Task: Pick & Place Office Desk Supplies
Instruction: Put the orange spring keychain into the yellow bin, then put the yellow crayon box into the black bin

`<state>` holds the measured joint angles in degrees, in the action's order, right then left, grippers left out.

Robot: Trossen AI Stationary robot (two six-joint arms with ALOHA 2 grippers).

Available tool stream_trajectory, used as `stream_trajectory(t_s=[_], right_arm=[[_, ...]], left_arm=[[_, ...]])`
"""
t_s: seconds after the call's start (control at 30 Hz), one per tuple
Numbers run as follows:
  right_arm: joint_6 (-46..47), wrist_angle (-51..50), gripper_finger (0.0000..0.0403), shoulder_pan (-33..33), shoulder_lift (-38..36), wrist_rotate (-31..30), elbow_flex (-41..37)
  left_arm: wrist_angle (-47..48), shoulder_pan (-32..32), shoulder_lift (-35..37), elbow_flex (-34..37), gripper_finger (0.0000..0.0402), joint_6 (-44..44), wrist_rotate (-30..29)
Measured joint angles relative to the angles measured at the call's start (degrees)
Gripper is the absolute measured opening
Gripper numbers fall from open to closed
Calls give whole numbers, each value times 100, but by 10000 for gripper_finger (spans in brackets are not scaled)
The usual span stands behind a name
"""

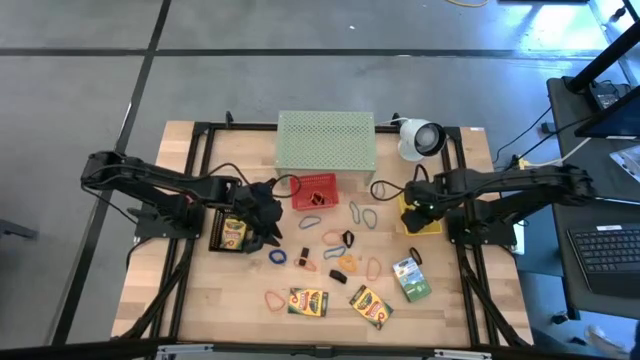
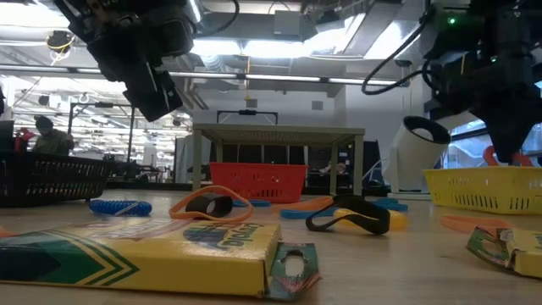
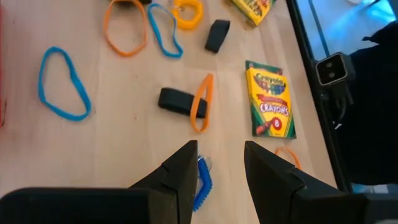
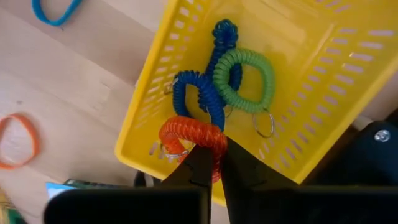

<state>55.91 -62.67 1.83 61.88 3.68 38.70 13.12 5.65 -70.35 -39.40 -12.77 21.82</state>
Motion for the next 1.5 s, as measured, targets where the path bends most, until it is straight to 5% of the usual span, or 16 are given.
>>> stream_trajectory(t_s=[0.43, 0.83, 1.07, 1.5], right_arm=[[-398, 156, 50, 0, 333, -87, -2], [-539, 39, 197, 0, 250, 334, 77], [-1268, -329, 212, 0, 248, -127, 934], [-4686, -208, 163, -654, 851, 2011, 1613]], left_arm=[[-8, 0, 5, 0, 125, -299, -2], [-8, 0, 7, 0, 125, -304, -18], [-6, -2, 7, 0, 125, -300, -17], [-6, -13, 7, 0, 125, -243, -213]])
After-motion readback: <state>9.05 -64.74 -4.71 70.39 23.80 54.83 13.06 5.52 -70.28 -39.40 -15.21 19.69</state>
